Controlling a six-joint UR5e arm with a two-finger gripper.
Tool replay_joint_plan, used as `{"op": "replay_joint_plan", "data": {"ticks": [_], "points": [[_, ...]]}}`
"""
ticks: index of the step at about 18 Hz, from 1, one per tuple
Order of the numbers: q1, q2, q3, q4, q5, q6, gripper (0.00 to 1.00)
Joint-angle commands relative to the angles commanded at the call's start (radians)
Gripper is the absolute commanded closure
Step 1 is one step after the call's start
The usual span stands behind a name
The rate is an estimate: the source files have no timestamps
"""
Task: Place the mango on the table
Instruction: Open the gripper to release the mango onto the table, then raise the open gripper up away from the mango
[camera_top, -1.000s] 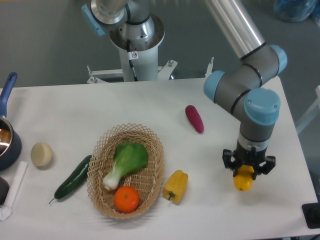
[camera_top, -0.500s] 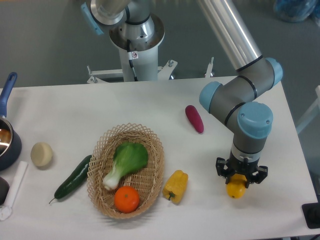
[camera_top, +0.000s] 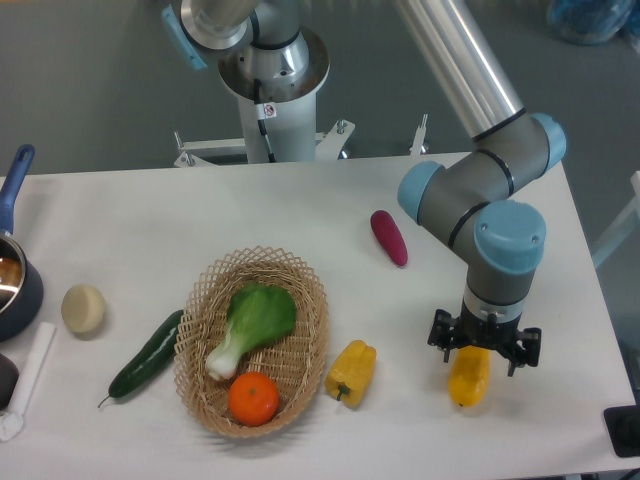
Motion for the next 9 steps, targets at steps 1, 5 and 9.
{"op": "replay_joint_plan", "data": {"ticks": [1,5,9], "points": [[0.003,0.015,0.002,0.005,0.014,0.026,0.00],[0.054,0.089,0.020,0.003,0.028,0.045,0.00],[0.123,0.172,0.005,-0.038,0.023,0.224,0.00]]}}
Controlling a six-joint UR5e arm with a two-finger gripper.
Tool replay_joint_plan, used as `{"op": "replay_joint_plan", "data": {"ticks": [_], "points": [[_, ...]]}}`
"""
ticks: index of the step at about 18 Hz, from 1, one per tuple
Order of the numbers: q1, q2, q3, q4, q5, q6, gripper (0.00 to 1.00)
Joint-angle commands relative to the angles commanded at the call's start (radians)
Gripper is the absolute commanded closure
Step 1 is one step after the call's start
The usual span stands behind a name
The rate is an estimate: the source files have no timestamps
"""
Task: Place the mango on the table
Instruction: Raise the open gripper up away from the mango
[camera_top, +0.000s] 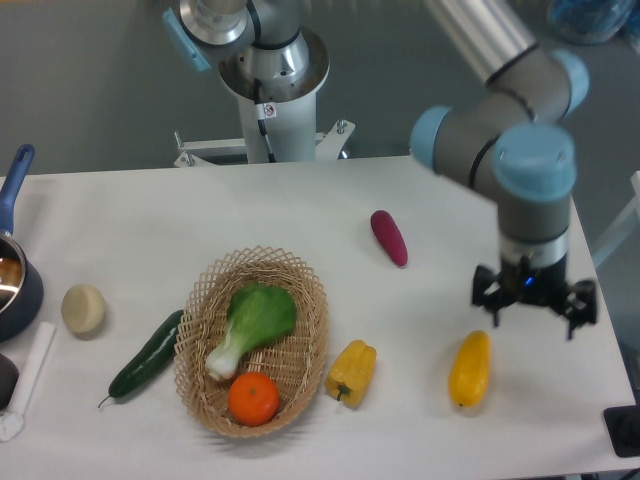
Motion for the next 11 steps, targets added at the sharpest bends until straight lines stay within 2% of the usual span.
{"op": "replay_joint_plan", "data": {"ticks": [4,8,11], "points": [[0.048,0.052,-0.031,-0.110,0.000,0.177,0.00],[0.097,0.097,-0.063,-0.124,-0.012,0.293,0.00],[0.132,0.108,-0.063,-0.124,-0.087,0.312,0.00]]}}
